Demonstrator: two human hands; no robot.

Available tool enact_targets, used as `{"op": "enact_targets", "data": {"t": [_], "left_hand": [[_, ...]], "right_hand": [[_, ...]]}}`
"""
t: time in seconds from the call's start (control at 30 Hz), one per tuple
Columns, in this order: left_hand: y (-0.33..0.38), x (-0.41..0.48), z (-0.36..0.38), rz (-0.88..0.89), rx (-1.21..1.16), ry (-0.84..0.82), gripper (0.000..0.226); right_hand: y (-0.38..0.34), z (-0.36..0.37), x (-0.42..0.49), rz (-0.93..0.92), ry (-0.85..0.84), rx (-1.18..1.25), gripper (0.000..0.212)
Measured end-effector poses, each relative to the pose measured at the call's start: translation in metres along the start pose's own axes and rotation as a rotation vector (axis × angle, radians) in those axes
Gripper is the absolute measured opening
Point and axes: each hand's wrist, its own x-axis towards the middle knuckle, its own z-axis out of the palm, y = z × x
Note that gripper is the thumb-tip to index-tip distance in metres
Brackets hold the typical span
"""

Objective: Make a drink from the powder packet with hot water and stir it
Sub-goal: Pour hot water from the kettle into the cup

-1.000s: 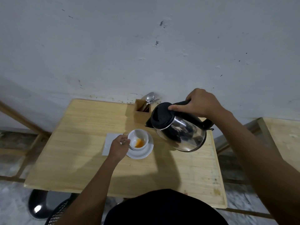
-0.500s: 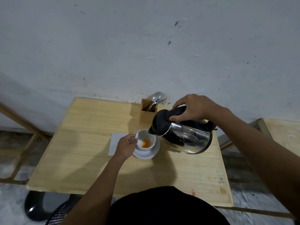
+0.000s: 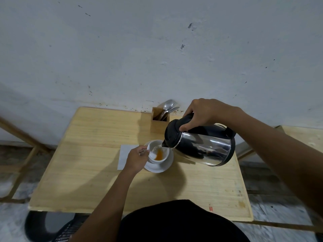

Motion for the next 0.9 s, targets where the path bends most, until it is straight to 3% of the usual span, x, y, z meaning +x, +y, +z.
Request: {"op": "enact_targets", "data": {"t": [0.9], "left_hand": [[0.004, -0.007, 0.005, -0.001, 0.054, 0.048, 0.034]], "right_hand": [[0.015, -0.001, -0.008, -0.016, 0.008, -0.008, 0.052]]}}
